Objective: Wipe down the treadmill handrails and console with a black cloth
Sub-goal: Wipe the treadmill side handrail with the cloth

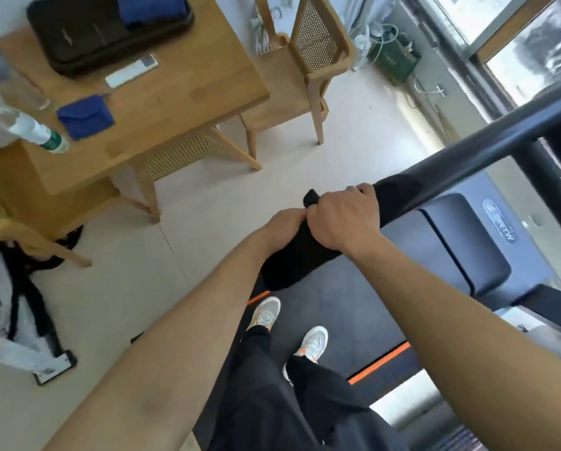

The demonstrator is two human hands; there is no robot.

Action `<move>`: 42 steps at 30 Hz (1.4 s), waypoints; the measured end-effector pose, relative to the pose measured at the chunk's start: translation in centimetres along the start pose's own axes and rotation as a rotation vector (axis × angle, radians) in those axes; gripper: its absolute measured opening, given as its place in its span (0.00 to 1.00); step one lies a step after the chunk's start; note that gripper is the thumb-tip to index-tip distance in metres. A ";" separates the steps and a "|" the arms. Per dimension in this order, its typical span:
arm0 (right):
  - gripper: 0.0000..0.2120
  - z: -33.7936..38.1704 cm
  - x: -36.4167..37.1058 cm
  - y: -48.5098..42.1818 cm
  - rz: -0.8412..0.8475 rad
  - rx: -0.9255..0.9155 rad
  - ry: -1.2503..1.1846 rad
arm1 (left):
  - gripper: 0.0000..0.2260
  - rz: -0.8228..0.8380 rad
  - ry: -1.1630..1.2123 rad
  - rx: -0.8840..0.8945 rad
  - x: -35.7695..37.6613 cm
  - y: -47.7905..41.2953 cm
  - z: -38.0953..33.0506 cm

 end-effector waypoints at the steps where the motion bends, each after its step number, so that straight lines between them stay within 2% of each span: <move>1: 0.20 -0.1 0.0 -0.2 -0.001 0.014 -0.009 | 0.17 0.005 0.018 -0.008 0.1 0.1 0.0; 4: 0.19 0.7 -0.1 0.8 -0.108 -0.011 0.024 | 0.20 -0.096 0.165 -0.003 -0.3 0.8 1.4; 6: 0.17 1.7 -0.4 2.2 -0.286 -0.045 0.009 | 0.19 -0.299 0.156 0.081 -0.7 1.5 3.2; 8: 0.16 2.9 -0.4 3.9 -0.452 -0.099 -0.088 | 0.13 -0.576 0.125 0.163 -0.3 2.7 5.5; 10: 0.13 3.8 -0.4 5.8 -0.615 -0.204 -0.166 | 0.10 -0.737 0.303 0.164 0.9 4.3 7.4; 12: 0.15 3.6 0.2 7.6 -0.734 -0.360 -0.168 | 0.18 -0.750 0.490 0.189 2.4 5.8 8.2; 13: 0.18 3.1 0.8 8.3 -0.771 -0.457 -0.136 | 0.21 -0.727 0.456 0.247 2.7 6.6 8.1; 16: 0.30 0.9 2.8 9.4 -0.824 -0.728 0.011 | 0.22 -0.664 0.120 0.458 2.4 7.6 8.4; 18: 0.37 -0.9 3.2 9.3 -0.859 -0.756 0.052 | 0.23 -0.650 -0.072 0.609 2.1 8.3 8.9; 20: 0.38 -2.2 2.8 9.2 -0.889 -0.721 0.049 | 0.24 -0.629 -0.164 0.696 2.3 9.0 9.0; 24: 0.35 -1.6 3.3 9.1 -0.883 -0.574 0.019 | 0.23 -0.610 -0.070 0.701 2.3 9.0 8.7; 27: 0.38 -0.2 4.2 9.2 -0.886 -0.466 -0.004 | 0.19 -0.584 0.115 0.568 1.0 7.7 7.5; 30: 0.38 0.8 4.0 9.2 -0.873 -0.433 -0.035 | 0.14 -0.429 0.244 0.362 -0.7 5.8 6.4; 32: 0.38 2.0 3.9 9.3 -0.865 -0.345 -0.074 | 0.15 -0.259 0.212 0.228 -1.1 4.2 5.6; 36: 0.35 4.7 3.8 9.5 -0.842 -0.008 -0.202 | 0.19 0.000 -0.002 0.025 -1.8 2.3 2.5; 38: 0.32 4.7 3.6 9.6 -0.835 0.105 -0.289 | 0.20 0.086 -0.145 0.010 -1.7 1.5 0.9; 42: 0.36 2.6 3.7 9.8 -0.791 0.376 -0.598 | 0.19 0.216 -0.188 0.094 1.1 1.1 -2.2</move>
Point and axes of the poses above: each hand's wrist, its own y-axis away from the middle knuckle, its own x-axis out of the palm, z = x × y, the point moved 8 cm from there along -y, towards the middle knuckle, and after that the axes turned 12 degrees about -z, right-handed, at the moved point
